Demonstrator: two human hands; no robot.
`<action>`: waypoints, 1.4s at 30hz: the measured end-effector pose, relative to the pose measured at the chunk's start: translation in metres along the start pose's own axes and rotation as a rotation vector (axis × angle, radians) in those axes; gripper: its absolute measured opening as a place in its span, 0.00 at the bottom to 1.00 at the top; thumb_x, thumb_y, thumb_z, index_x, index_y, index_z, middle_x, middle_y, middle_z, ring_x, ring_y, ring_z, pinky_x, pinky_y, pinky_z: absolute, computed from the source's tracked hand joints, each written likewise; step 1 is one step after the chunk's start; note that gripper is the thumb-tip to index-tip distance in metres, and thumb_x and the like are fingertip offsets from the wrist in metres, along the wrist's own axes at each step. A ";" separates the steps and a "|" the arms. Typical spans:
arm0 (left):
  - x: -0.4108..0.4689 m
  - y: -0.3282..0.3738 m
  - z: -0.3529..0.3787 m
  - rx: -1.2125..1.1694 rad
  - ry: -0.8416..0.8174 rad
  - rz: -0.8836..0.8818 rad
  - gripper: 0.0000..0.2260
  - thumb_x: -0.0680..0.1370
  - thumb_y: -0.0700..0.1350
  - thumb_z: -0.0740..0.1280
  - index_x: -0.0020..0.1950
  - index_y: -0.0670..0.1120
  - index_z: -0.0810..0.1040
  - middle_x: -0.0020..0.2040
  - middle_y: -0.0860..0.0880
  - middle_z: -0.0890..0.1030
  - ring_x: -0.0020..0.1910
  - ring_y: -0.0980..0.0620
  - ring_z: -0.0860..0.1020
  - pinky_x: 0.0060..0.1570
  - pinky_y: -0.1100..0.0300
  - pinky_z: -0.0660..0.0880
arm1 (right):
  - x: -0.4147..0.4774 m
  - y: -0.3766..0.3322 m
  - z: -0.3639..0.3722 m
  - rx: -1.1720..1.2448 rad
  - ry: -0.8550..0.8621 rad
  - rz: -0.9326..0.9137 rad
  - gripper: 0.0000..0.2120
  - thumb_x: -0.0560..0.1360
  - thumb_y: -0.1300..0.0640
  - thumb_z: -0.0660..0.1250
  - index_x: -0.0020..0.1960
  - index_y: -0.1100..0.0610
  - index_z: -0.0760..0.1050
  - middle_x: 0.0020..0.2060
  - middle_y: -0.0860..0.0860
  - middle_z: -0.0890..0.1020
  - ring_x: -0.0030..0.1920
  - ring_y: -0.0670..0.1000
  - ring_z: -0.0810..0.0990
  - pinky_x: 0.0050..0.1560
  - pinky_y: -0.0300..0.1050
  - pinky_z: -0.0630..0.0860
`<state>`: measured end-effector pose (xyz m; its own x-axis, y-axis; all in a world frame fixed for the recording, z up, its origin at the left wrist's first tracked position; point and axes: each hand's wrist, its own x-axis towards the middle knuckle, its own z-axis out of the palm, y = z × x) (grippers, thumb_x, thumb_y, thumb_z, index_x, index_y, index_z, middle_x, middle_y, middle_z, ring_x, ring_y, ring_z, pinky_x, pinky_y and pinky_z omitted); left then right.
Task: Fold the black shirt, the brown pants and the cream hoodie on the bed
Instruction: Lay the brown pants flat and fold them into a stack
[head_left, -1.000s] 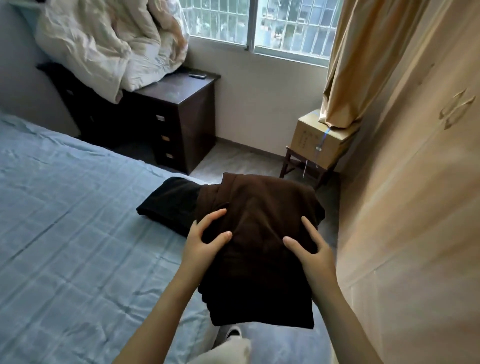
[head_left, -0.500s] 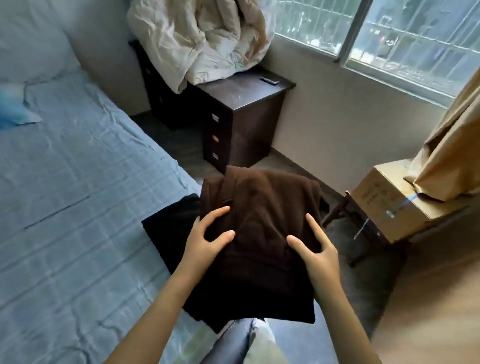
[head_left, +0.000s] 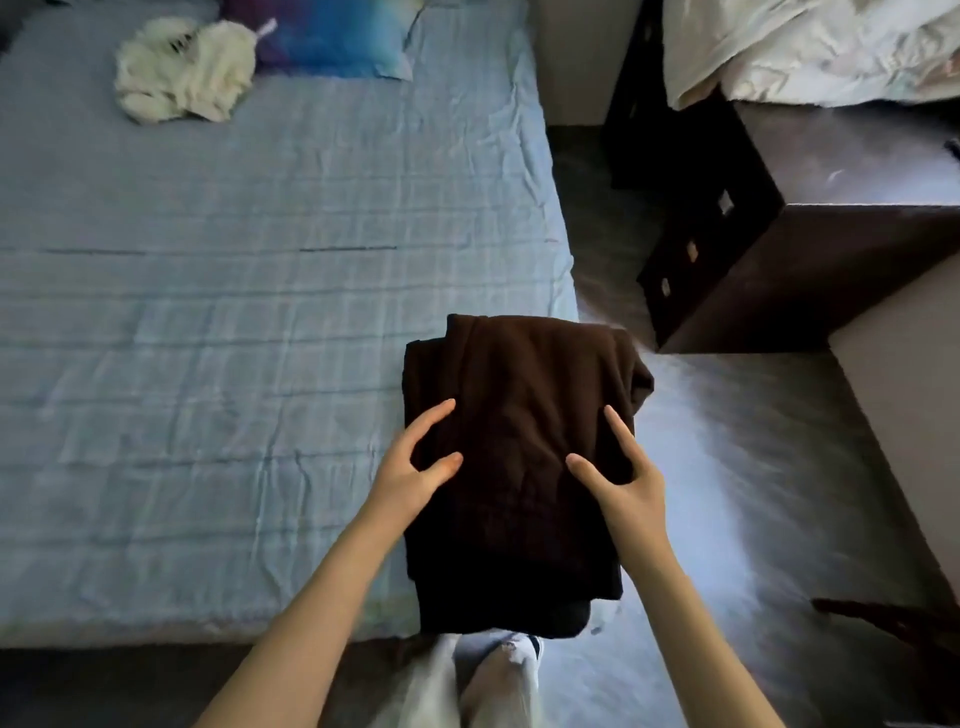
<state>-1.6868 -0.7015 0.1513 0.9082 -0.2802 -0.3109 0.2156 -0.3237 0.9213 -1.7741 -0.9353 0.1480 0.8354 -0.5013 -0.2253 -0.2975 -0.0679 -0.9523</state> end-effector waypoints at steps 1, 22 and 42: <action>0.008 -0.013 -0.002 -0.014 0.009 -0.022 0.27 0.76 0.42 0.71 0.66 0.69 0.71 0.69 0.64 0.70 0.70 0.64 0.66 0.71 0.58 0.63 | 0.012 0.009 0.008 -0.004 -0.030 0.006 0.33 0.68 0.52 0.79 0.69 0.35 0.71 0.64 0.41 0.78 0.63 0.39 0.77 0.65 0.42 0.75; 0.099 -0.156 0.022 -0.054 0.057 -0.111 0.30 0.76 0.43 0.71 0.68 0.71 0.67 0.67 0.73 0.67 0.63 0.80 0.62 0.60 0.70 0.61 | 0.102 0.134 0.065 -0.009 -0.037 0.038 0.33 0.69 0.59 0.78 0.69 0.40 0.73 0.61 0.33 0.78 0.64 0.36 0.75 0.63 0.32 0.72; 0.155 -0.108 0.051 0.887 0.241 0.377 0.26 0.81 0.55 0.55 0.79 0.50 0.57 0.79 0.45 0.56 0.78 0.42 0.54 0.74 0.43 0.51 | 0.133 0.106 0.110 -0.841 0.055 -0.332 0.28 0.81 0.49 0.56 0.80 0.48 0.54 0.80 0.51 0.54 0.80 0.53 0.48 0.78 0.53 0.48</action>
<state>-1.5878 -0.7557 -0.0083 0.9320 -0.3446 0.1128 -0.3595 -0.8377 0.4111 -1.6438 -0.9150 -0.0060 0.9216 -0.3827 0.0654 -0.3025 -0.8133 -0.4970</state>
